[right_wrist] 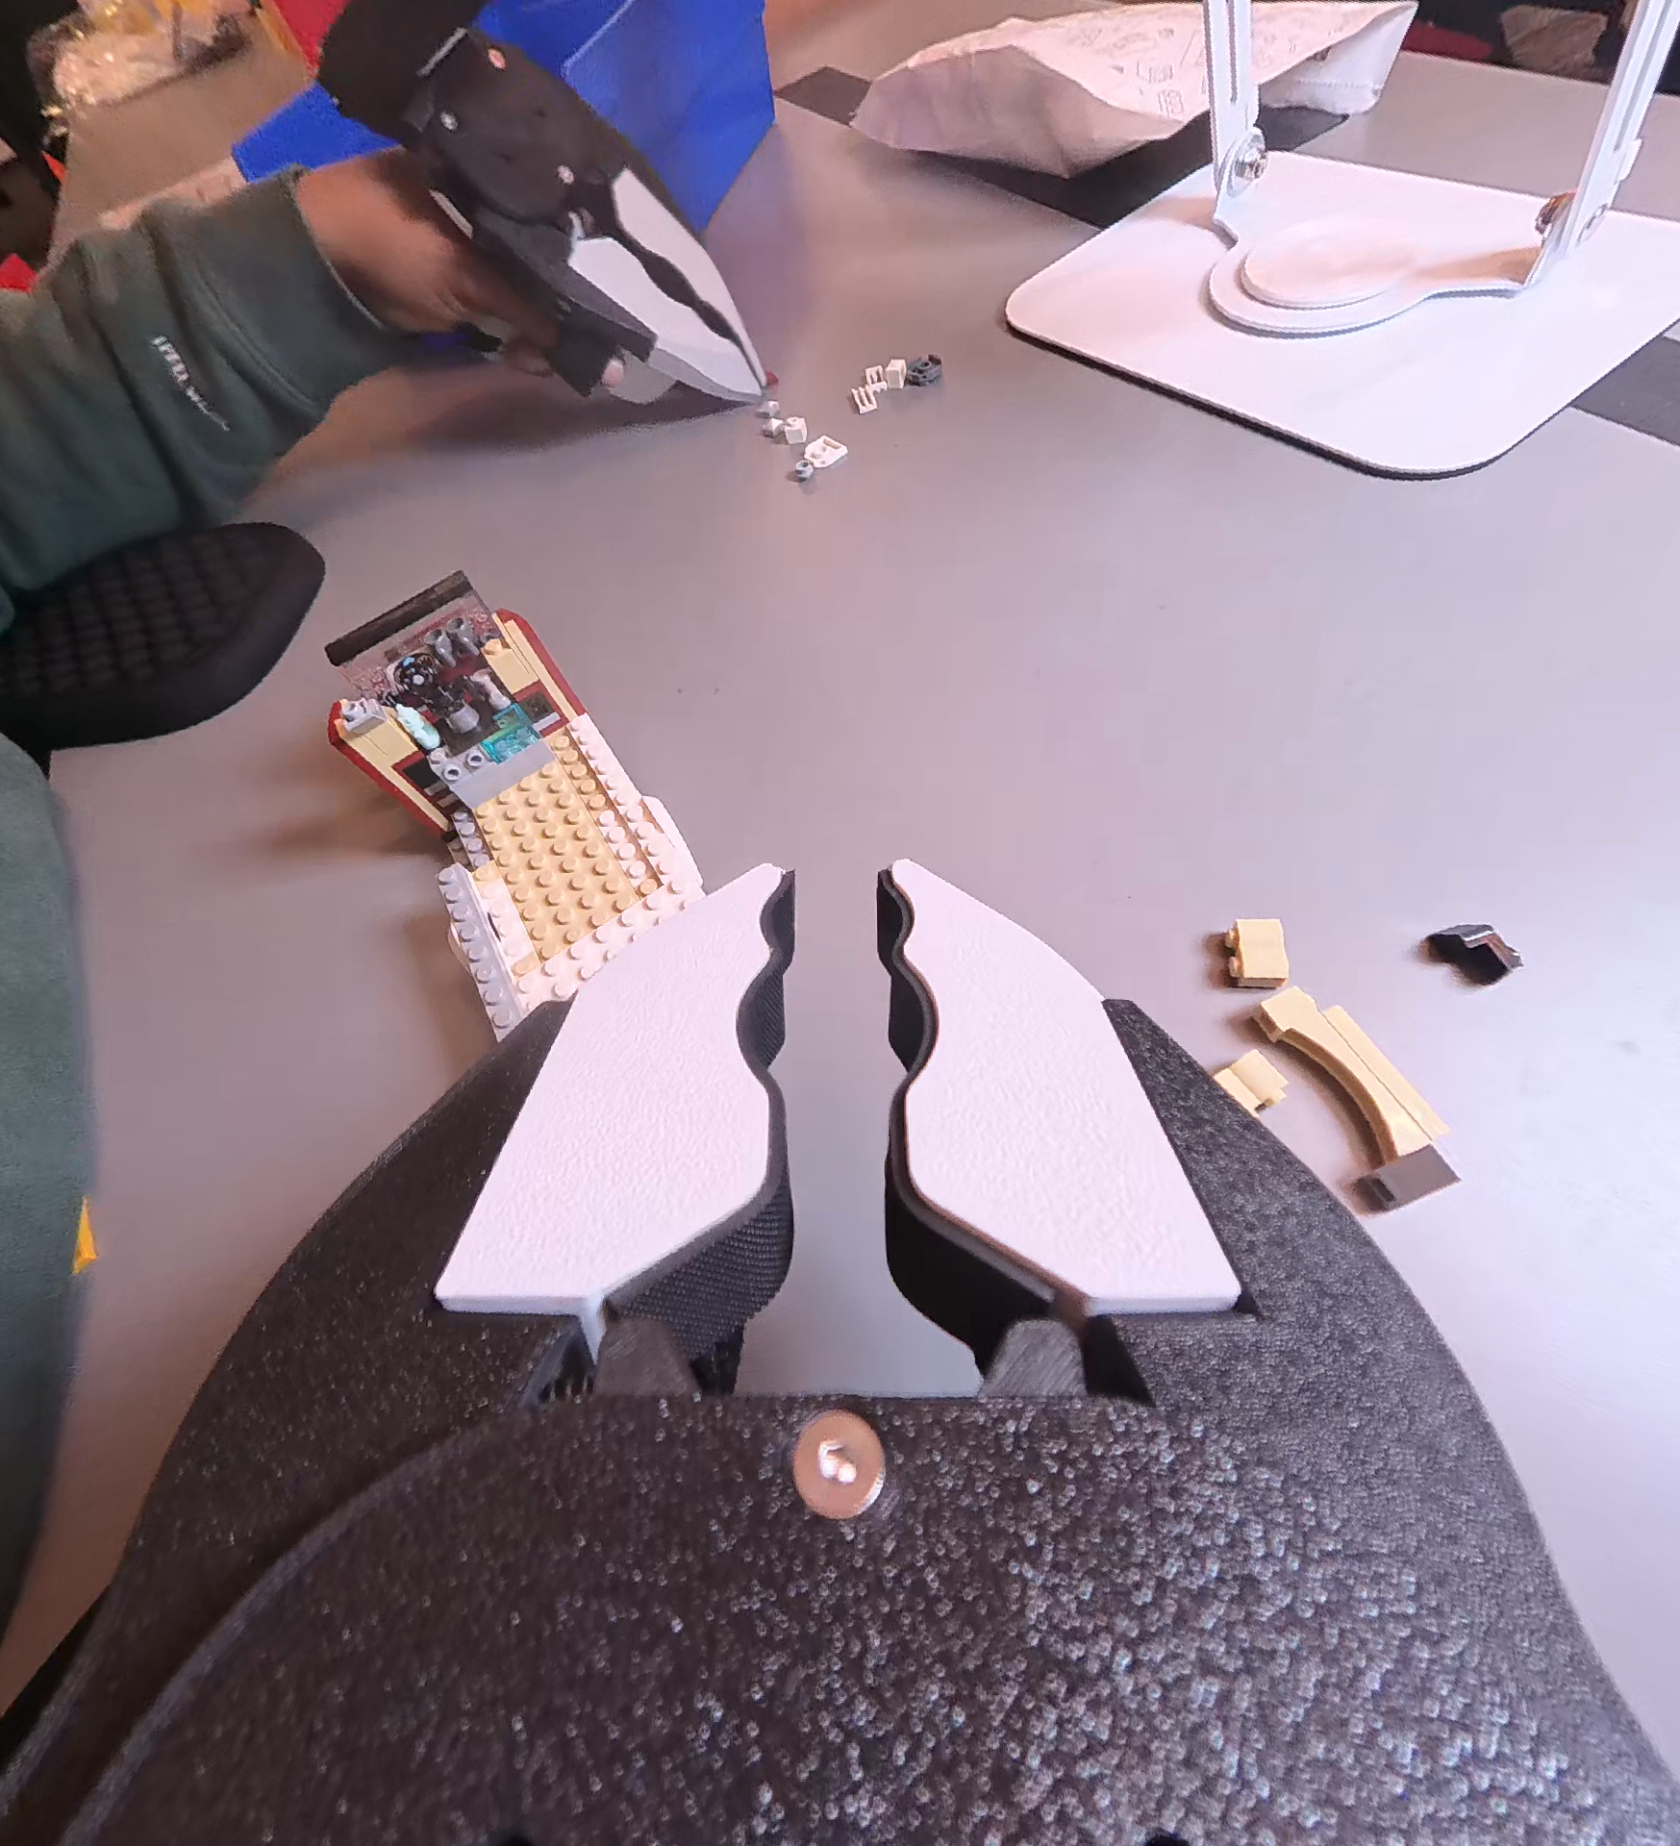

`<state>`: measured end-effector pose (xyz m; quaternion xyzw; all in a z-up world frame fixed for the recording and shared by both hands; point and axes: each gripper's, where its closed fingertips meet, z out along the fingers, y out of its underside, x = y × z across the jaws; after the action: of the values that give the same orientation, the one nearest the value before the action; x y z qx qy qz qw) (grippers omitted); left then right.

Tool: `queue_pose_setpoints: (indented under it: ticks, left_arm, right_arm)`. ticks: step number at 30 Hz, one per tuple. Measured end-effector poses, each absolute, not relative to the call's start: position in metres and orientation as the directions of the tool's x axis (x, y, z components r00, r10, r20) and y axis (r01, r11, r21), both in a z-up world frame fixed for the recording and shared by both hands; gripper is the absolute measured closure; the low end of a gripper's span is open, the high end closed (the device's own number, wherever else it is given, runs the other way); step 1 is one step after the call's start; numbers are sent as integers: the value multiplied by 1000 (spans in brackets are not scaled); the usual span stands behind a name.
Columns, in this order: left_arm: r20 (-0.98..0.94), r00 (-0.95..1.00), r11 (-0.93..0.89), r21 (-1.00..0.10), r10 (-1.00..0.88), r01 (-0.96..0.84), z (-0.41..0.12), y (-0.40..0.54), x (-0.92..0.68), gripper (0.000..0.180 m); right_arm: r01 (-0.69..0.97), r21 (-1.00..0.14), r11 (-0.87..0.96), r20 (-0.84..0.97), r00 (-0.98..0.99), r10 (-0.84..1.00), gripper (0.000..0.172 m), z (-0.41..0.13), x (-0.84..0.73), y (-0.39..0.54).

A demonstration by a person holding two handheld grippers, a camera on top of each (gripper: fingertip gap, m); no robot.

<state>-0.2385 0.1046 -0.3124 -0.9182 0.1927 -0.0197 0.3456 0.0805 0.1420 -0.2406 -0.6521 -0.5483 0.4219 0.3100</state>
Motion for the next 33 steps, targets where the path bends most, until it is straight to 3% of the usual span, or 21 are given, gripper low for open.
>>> queue_pose_setpoints:
  ticks: [4, 11, 23, 27, 33]
  left_arm:
    - [-128, 902, -652, -650, -413, -391, -309, 112, -230, 176]
    - [-113, 951, -721, -627, -289, -293, -305, 99, -256, 164]
    - [-119, 878, -616, -669, -463, -416, -312, 122, -226, 180]
    - [-110, 865, -582, -698, -489, -418, -305, 120, -219, 163]
    - [-67, 850, -607, -671, -523, -426, -307, 104, -219, 160]
  right_arm:
    - [460, -864, -204, -207, 46, 977, 156, -242, 82, 141]
    - [439, -867, -236, -232, 63, 971, 156, -242, 87, 145]
    - [445, -862, -240, -238, 62, 969, 156, -245, 86, 144]
    - [451, -861, -234, -231, 63, 971, 156, -245, 86, 143]
    - [442, -863, -246, -244, 62, 968, 156, -246, 85, 145]
